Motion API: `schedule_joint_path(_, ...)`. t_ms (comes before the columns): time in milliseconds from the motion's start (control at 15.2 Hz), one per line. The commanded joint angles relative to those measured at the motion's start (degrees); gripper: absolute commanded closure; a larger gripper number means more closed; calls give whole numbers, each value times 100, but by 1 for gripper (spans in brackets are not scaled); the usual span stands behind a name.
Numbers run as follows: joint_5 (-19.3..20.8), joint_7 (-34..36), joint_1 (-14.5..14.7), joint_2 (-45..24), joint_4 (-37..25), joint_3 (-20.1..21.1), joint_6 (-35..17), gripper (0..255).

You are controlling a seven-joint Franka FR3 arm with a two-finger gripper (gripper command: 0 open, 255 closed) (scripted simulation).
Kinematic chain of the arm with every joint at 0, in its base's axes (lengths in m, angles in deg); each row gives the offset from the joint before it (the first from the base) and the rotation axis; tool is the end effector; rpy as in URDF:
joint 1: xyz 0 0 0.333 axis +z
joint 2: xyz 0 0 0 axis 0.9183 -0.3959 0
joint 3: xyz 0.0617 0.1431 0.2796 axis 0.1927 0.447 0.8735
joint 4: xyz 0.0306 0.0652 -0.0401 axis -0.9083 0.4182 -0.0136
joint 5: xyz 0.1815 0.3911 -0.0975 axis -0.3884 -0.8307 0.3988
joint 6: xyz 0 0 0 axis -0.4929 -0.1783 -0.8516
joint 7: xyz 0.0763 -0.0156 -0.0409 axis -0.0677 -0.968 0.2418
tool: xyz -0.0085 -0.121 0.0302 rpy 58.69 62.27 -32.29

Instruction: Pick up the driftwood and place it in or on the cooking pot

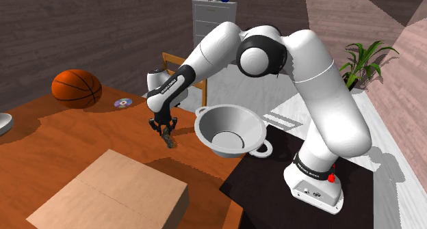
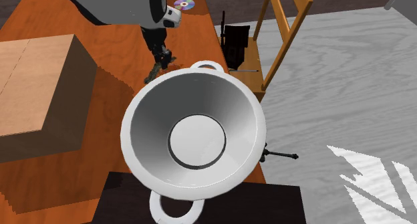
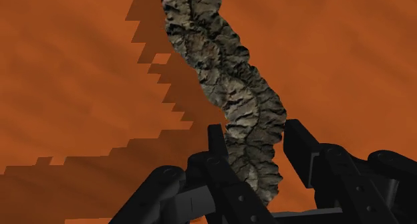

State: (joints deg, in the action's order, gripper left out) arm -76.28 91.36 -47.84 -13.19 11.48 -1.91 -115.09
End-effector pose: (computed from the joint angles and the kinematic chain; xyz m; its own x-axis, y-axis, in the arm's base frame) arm 0.6867 0.1942 0.1198 0.7118 -0.6997 -0.0614 -0.7018 -0.7120 -0.0215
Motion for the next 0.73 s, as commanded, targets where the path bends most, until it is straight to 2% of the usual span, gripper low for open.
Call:
schedule_joint_path(0, 11, 15, 10, 90, 1, -8, 83, 255)
schedule_joint_path(660, 76, 81, 41, 624, 45, -59, 571, 255)
